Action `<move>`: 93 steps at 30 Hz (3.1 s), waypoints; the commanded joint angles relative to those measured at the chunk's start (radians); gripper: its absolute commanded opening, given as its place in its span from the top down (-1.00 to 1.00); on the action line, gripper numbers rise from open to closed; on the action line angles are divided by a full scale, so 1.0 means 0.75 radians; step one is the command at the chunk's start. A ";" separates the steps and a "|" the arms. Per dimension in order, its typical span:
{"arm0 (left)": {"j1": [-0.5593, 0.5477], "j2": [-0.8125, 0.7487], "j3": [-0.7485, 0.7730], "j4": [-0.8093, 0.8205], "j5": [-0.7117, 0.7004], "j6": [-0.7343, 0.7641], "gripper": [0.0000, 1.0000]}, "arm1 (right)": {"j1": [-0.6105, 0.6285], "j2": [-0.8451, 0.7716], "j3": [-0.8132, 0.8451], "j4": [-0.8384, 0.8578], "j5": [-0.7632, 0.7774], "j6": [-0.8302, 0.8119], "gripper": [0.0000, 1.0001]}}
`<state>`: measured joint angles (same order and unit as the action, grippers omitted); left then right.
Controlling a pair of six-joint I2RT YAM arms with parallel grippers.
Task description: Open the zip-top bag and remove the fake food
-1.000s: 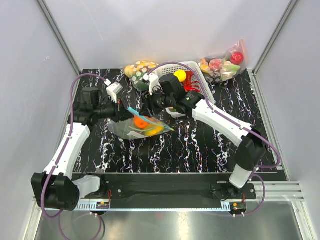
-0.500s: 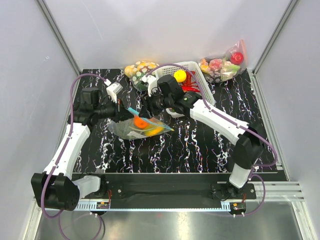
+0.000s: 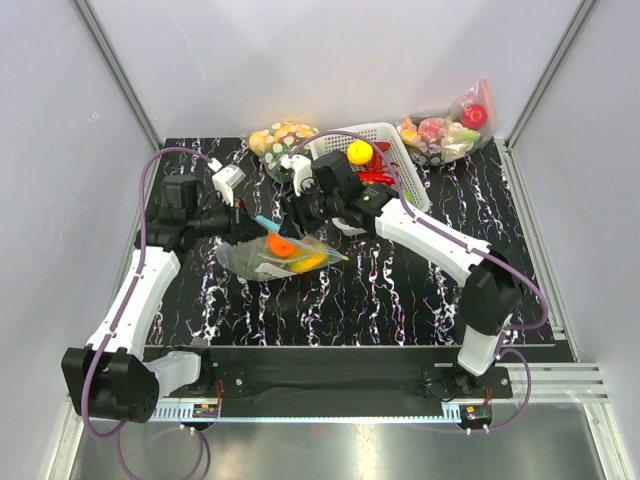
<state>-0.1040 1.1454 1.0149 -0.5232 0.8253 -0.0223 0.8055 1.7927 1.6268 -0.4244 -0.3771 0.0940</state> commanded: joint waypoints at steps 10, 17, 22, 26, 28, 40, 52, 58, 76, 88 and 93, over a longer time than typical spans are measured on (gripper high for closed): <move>-0.007 -0.032 0.023 0.072 0.014 0.022 1.00 | 0.030 0.037 0.095 -0.035 0.055 -0.068 0.22; -0.013 0.025 0.080 0.072 -0.045 0.009 1.00 | 0.053 0.058 0.167 -0.101 0.002 -0.062 1.00; -0.015 0.117 0.217 0.068 -0.225 0.022 1.00 | 0.053 0.033 0.228 -0.136 -0.002 -0.003 1.00; -0.017 0.162 0.289 0.127 -0.292 -0.003 1.00 | 0.055 0.070 0.328 -0.217 -0.017 0.091 1.00; -0.015 0.172 0.303 0.164 -0.305 -0.048 0.99 | 0.059 0.111 0.393 -0.276 0.002 0.122 1.00; -0.017 -0.060 0.181 -0.037 -0.559 -0.209 -0.41 | 0.061 0.273 0.578 -0.414 0.218 0.259 1.00; -0.019 -0.163 -0.106 0.098 -0.334 -0.438 -0.51 | 0.061 0.285 0.586 -0.430 0.276 0.325 1.00; -0.021 -0.114 -0.130 0.209 -0.268 -0.531 -0.51 | 0.061 0.289 0.596 -0.447 0.278 0.325 1.00; -0.144 0.019 -0.075 0.145 -0.397 -0.502 0.12 | 0.061 0.269 0.588 -0.440 0.321 0.323 1.00; -0.148 -0.014 0.009 0.015 -0.462 -0.414 1.00 | 0.061 0.242 0.574 -0.453 0.378 0.310 1.00; -0.148 -0.018 0.182 -0.241 -0.583 -0.324 1.00 | 0.043 0.236 0.568 -0.483 0.431 0.308 1.00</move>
<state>-0.2131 1.1603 1.0397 -0.6067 0.4690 -0.3321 0.8425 2.0106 2.0289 -0.7597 -0.1093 0.3298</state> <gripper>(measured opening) 0.013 0.012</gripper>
